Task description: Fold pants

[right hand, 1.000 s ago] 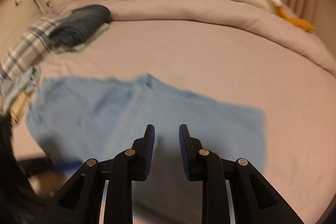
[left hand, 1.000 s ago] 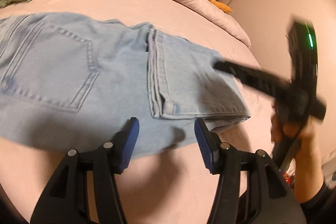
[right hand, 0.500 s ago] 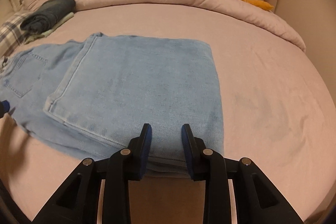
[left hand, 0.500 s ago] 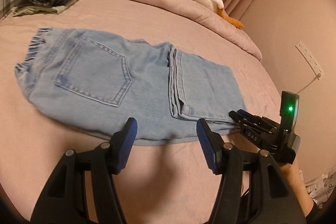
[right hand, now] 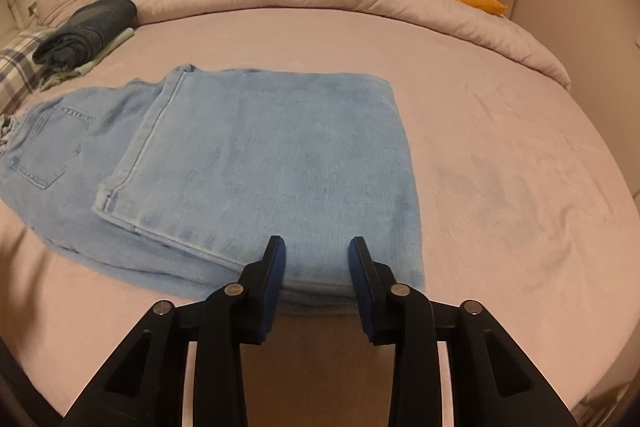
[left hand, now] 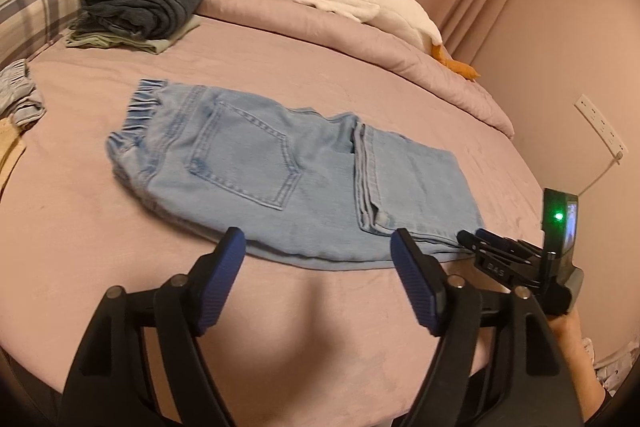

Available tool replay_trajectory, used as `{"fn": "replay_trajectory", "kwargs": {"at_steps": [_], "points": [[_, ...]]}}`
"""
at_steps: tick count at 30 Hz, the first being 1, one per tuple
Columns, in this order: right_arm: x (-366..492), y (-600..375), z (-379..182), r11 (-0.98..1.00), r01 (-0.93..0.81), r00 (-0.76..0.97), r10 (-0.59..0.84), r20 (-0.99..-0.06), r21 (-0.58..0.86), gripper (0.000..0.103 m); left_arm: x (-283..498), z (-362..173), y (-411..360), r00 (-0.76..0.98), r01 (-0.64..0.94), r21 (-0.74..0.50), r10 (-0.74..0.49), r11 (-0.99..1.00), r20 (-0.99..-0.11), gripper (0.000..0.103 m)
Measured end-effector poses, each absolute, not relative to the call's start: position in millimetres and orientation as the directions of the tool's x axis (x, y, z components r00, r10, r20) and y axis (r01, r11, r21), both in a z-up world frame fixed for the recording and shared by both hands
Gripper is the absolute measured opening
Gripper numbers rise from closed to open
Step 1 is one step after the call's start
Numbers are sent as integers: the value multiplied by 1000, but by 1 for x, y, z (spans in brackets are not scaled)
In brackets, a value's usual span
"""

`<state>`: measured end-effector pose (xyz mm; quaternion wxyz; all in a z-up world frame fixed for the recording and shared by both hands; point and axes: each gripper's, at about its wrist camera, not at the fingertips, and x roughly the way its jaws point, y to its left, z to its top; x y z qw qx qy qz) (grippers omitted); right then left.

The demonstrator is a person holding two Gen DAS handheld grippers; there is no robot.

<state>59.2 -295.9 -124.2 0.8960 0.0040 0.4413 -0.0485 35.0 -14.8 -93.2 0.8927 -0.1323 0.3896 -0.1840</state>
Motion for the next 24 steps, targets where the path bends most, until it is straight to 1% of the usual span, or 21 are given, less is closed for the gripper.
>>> {"fn": "replay_trajectory", "kwargs": {"at_steps": [1, 3, 8, 10, 12, 18, 24], "points": [[58, -294, -122, 996, 86, 605, -76, -793, -29, 42, 35, -94, -11, 632, 217, -384, -429, 898, -646, 80], [54, -291, -121, 997, 68, 605, -62, -794, -27, 50, 34, -96, -6, 633, 203, -392, -426, 897, -646, 80], [41, -273, -109, 999, -23, 624, 31, -781, 22, 51, 36, -103, 10, 636, 152, -430, -421, 890, -647, 83], [38, -263, -101, 997, -68, 640, 78, -764, 45, 54, 37, -105, 16, 640, 127, -449, -419, 885, -645, 85], [36, -253, -93, 992, -107, 651, 123, -749, 70, 59, 37, -107, 23, 643, 107, -464, -417, 879, -643, 86], [38, -222, -80, 967, -207, 640, 248, -727, 148, 59, 34, -114, 36, 645, 64, -494, -414, 867, -642, 87], [36, -197, -77, 951, -271, 625, 291, -724, 148, 59, 36, -127, 50, 642, 13, -533, -416, 846, -644, 88]]}}
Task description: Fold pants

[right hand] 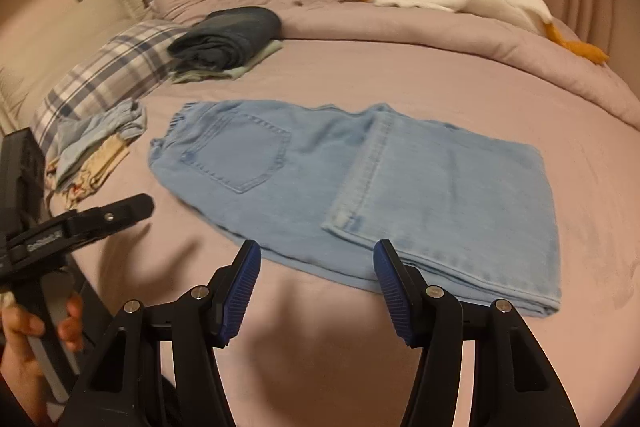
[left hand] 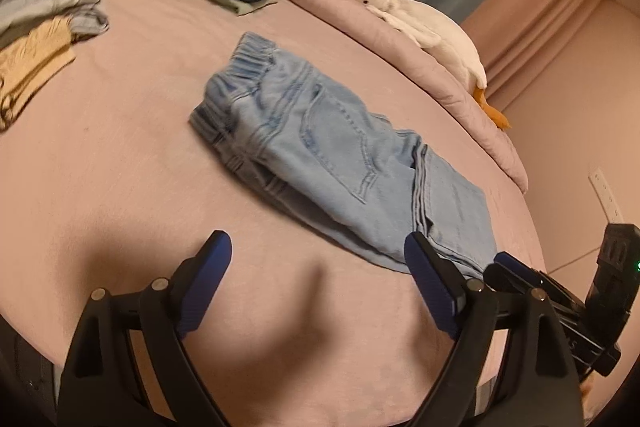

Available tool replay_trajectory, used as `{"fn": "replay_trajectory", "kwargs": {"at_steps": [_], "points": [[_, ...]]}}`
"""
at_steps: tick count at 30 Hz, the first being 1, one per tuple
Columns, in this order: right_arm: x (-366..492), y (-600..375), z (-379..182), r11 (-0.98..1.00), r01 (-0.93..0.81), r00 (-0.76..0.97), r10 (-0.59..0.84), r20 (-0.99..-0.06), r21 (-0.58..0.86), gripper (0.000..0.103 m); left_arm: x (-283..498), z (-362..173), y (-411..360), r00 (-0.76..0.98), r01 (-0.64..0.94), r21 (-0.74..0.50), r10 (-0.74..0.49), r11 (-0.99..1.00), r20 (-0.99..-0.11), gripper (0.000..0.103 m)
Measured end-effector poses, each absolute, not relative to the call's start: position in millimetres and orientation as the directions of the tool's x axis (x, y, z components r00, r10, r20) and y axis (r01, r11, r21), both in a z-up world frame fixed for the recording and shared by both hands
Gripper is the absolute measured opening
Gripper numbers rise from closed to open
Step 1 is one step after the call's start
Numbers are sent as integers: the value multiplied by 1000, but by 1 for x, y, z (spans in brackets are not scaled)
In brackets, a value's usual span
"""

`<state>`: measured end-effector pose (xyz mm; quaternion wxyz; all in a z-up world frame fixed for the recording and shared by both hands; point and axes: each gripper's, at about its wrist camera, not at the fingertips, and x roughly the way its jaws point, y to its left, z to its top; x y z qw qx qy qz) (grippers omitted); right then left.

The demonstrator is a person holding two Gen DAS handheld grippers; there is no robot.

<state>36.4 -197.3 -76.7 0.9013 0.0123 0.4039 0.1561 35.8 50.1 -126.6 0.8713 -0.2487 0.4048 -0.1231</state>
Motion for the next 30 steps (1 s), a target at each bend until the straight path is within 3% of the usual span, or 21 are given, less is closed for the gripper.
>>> {"fn": "replay_trajectory", "kwargs": {"at_steps": [18, 30], "points": [[44, -172, -73, 953, -281, 609, 266, -747, 110, 59, 66, -150, 75, 634, -113, -601, -408, 792, -657, 88], [61, -155, -72, 953, -288, 603, 258, -755, 95, 59, 101, -150, 73, 641, -103, -591, -401, 800, -654, 93]]}}
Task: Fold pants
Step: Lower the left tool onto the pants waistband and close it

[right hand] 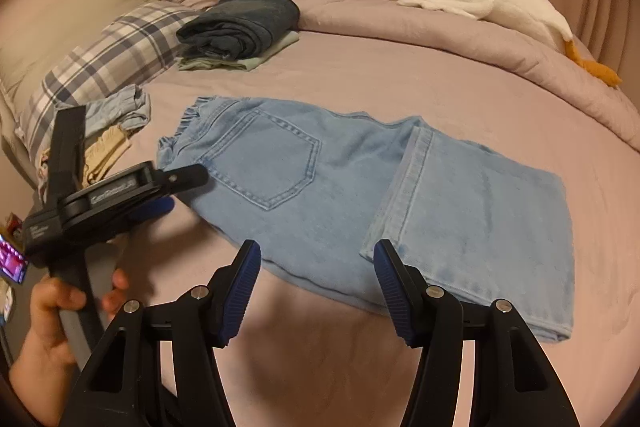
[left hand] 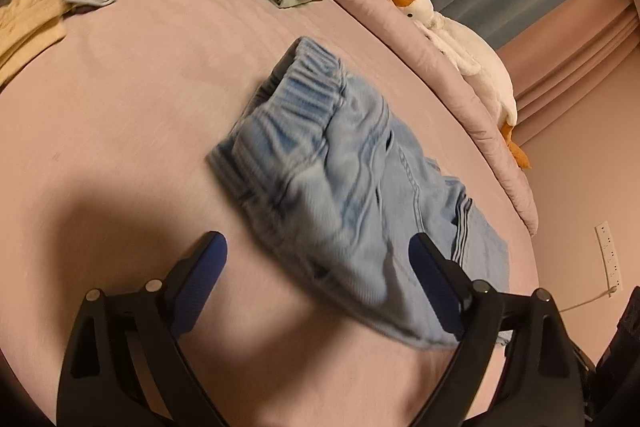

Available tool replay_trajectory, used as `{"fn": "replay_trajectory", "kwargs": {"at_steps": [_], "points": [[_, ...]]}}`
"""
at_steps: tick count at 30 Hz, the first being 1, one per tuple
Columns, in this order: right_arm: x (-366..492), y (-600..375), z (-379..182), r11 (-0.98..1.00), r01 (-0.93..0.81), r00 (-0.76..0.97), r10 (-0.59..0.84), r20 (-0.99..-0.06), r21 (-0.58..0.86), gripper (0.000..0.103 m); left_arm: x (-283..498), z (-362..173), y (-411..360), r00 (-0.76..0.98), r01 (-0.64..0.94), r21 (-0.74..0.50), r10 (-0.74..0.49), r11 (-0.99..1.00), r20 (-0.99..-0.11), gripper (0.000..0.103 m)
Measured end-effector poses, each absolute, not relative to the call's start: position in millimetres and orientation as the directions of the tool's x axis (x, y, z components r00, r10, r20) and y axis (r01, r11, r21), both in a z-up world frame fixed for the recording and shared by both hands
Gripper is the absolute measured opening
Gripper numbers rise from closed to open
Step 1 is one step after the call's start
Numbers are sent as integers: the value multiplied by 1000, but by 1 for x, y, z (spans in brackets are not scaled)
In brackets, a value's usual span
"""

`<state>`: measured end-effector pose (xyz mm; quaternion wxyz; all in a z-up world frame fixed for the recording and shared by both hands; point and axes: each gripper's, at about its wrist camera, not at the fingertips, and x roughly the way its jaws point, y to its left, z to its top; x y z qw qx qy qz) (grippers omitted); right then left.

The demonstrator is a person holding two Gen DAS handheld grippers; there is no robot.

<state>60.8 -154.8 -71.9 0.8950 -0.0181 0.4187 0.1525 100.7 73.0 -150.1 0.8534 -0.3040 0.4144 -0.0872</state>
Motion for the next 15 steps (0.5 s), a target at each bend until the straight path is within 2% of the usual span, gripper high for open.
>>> {"fn": "replay_trajectory", "kwargs": {"at_steps": [10, 12, 14, 15], "points": [[74, -162, -79, 963, -249, 595, 239, -768, 107, 59, 133, -150, 66, 621, -104, -617, -434, 780, -653, 93], [75, -166, -79, 965, -234, 598, 239, -765, 119, 59, 136, -149, 66, 619, -116, -612, -425, 782, -660, 87], [77, -169, -80, 967, -220, 601, 237, -763, 127, 59, 139, -149, 65, 613, -131, -589, -402, 797, -680, 67], [77, -171, -80, 968, -212, 601, 236, -763, 132, 59, 140, -149, 64, 608, -137, -578, -392, 805, -691, 66]]}}
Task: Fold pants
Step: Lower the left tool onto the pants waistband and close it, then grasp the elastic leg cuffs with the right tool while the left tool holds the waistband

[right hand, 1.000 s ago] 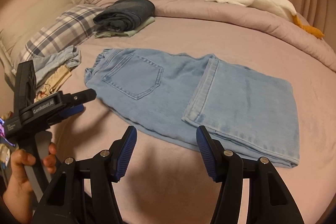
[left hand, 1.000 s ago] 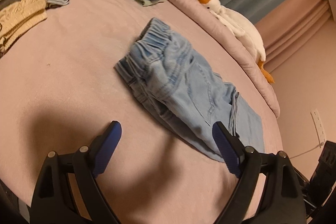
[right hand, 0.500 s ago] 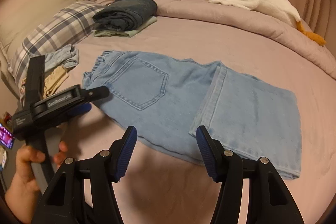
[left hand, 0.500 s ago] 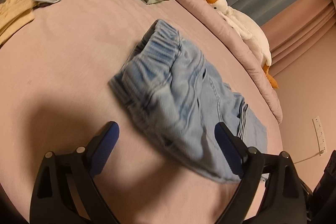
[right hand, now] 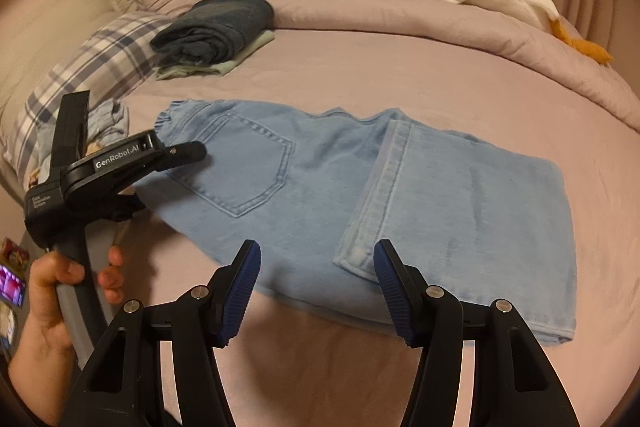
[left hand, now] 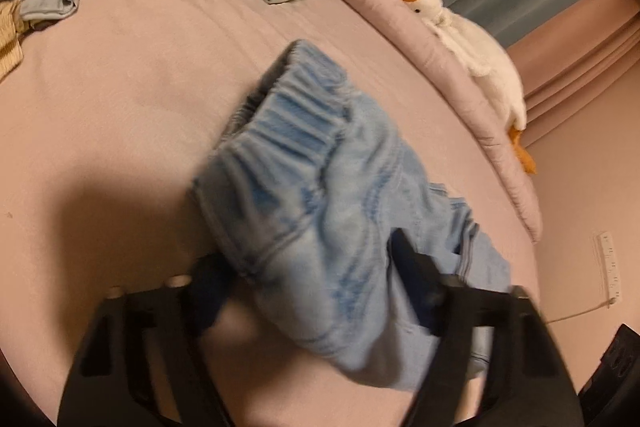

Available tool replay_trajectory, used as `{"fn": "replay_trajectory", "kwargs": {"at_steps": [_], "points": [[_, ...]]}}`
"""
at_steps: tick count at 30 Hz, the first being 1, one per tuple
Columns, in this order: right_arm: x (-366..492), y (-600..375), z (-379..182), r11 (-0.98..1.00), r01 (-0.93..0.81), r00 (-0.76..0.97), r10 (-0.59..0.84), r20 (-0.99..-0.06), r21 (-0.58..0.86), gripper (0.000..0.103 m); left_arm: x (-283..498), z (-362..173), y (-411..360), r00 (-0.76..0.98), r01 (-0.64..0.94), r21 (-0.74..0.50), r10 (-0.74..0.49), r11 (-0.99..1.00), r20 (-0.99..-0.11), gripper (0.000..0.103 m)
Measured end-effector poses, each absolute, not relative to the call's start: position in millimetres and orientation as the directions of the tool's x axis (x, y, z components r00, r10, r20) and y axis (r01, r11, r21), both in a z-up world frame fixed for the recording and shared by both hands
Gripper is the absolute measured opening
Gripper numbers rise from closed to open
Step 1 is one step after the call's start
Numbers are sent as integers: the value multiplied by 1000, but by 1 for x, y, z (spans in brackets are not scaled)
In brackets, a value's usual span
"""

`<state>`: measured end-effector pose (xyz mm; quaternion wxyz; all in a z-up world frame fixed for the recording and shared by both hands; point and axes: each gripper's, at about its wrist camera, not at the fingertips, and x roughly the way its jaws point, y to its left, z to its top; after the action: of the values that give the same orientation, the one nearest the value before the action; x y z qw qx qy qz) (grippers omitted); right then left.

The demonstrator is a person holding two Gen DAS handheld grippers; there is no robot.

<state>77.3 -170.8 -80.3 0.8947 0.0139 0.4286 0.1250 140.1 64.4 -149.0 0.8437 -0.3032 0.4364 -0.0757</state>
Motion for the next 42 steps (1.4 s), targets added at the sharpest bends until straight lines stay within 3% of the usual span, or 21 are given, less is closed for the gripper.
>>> {"fn": "replay_trajectory", "kwargs": {"at_steps": [3, 5, 7, 17, 19, 21, 22, 28, 32, 38, 42], "points": [[81, -175, -83, 970, -193, 600, 236, -765, 147, 59, 138, -148, 64, 615, -132, -572, -386, 809, -687, 53], [84, -177, -85, 970, -181, 597, 239, -766, 162, 59, 136, -143, 60, 630, -99, -569, -391, 817, -671, 36], [88, -178, -86, 966, -179, 590, 256, -766, 185, 59, 132, -132, 54, 658, -46, -547, -387, 836, -646, 31], [141, -177, -86, 955, -161, 596, 295, -746, 250, 59, 127, -104, 48, 704, 46, -562, -426, 826, -568, 29], [158, -174, -88, 955, -156, 593, 296, -749, 253, 50, 129, -104, 47, 702, 41, -563, -425, 826, -572, 29], [176, -173, -94, 950, -141, 573, 308, -759, 279, 29, 129, -107, 48, 698, 38, -562, -425, 826, -577, 29], [186, -172, -97, 947, -130, 563, 315, -764, 294, 27, 128, -108, 48, 696, 38, -560, -424, 828, -579, 29], [231, -155, -125, 966, -91, 498, 256, -829, 244, 27, 128, -113, 48, 684, 32, -541, -413, 841, -601, 29], [235, -133, -128, 984, -140, 481, 167, -861, 113, 27, 128, -112, 47, 681, 31, -530, -405, 848, -610, 29], [179, -148, -101, 967, -170, 511, 251, -822, 189, 27, 123, -109, 44, 683, 50, -499, -394, 865, -615, 29], [160, -140, -133, 966, -209, 449, 232, -863, 152, 27, 124, -105, 41, 687, 51, -492, -388, 869, -614, 29]]}}
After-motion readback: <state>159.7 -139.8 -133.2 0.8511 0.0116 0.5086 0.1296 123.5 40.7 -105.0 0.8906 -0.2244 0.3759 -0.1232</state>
